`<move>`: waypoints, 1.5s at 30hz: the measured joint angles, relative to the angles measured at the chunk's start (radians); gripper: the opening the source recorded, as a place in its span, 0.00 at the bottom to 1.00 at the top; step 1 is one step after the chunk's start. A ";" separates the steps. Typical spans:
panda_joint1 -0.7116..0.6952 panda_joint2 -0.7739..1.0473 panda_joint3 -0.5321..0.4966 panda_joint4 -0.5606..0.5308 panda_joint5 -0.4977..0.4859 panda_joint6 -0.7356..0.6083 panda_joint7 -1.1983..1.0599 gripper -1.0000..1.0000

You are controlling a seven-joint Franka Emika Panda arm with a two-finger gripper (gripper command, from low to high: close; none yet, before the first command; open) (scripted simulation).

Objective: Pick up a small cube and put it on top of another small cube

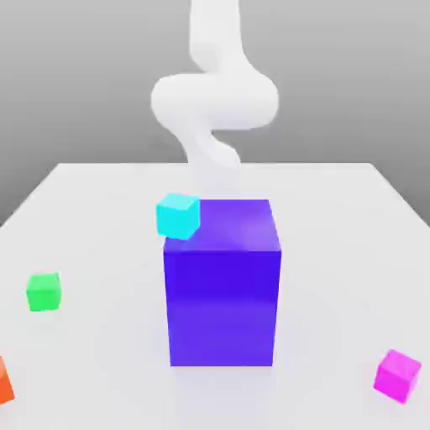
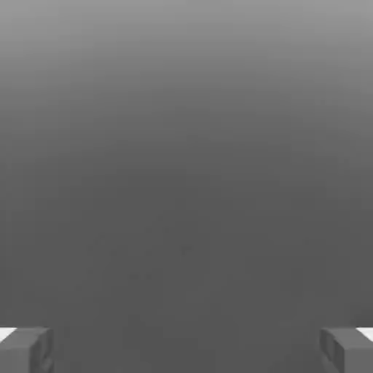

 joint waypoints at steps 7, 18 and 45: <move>0.029 0.260 0.096 -0.020 -0.063 0.087 -0.018 0.50; 0.114 0.659 0.213 -0.050 -0.169 0.219 -0.039 0.50; 0.221 1.039 0.266 -0.083 -0.210 0.364 -0.098 0.00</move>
